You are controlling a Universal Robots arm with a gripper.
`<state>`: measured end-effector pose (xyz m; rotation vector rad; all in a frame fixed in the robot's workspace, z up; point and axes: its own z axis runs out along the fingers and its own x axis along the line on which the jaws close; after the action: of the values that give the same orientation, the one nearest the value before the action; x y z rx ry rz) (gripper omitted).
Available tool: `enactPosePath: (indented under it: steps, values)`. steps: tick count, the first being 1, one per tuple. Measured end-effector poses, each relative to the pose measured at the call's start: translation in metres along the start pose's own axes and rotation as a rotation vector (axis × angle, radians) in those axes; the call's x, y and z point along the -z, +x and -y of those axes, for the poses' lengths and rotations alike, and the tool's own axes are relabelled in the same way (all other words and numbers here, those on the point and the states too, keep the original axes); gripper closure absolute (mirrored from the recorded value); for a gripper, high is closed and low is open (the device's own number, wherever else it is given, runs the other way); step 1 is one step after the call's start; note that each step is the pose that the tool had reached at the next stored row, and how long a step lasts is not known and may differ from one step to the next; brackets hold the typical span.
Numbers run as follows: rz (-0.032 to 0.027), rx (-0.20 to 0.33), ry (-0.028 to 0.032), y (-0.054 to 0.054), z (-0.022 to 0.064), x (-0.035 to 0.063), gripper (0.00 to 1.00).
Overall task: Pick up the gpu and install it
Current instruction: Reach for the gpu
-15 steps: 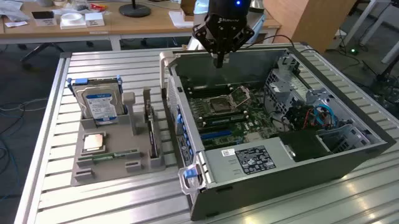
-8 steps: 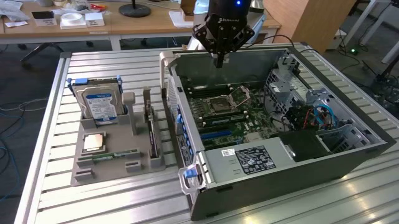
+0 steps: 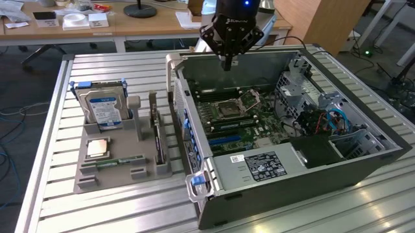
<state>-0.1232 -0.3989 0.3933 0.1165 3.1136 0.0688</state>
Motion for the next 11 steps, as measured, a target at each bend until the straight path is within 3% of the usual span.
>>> enactPosePath:
  steps: [11]
  values:
    - [0.0000, 0.000, 0.0000, 0.018, 0.0013, 0.0005, 0.89]
